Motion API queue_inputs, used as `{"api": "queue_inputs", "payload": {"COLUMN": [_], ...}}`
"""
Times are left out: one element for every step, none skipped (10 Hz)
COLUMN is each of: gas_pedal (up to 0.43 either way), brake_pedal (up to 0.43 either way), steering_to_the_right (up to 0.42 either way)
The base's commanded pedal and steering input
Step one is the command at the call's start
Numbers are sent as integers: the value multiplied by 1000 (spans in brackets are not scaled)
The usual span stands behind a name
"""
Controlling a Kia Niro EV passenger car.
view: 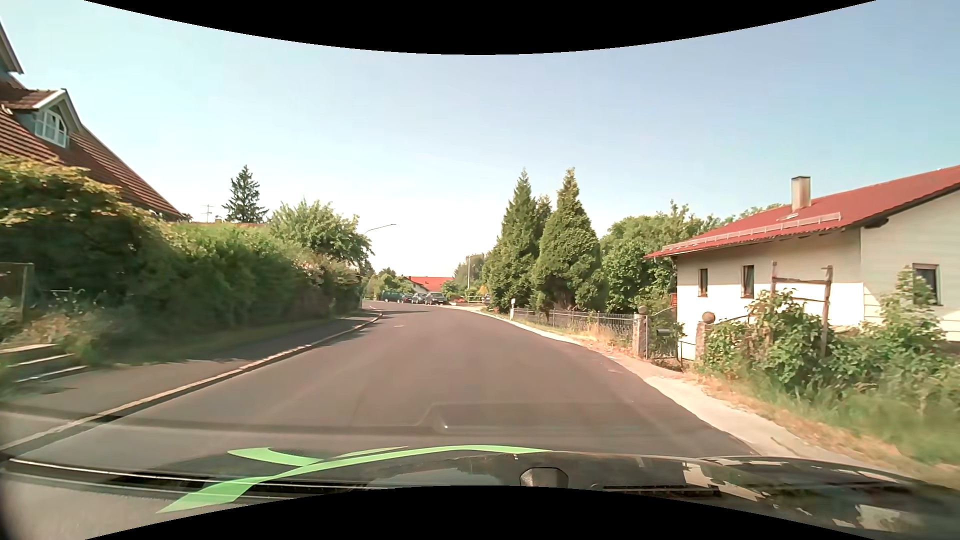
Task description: Follow the waypoints while adhering to traffic rules and regulations
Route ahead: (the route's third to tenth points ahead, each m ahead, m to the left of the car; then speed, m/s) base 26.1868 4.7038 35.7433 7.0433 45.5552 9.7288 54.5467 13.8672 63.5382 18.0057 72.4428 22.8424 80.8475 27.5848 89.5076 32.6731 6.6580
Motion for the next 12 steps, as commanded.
{"api": "queue_inputs", "payload": {"gas_pedal": [118,118,130,138,157,169,177,177,189,189,189,189], "brake_pedal": [0,0,0,0,0,0,0,0,0,0,0,0], "steering_to_the_right": [-25,-28,-28,-28,-28,-28,-28,-29,-29,-29,-31,-31]}}
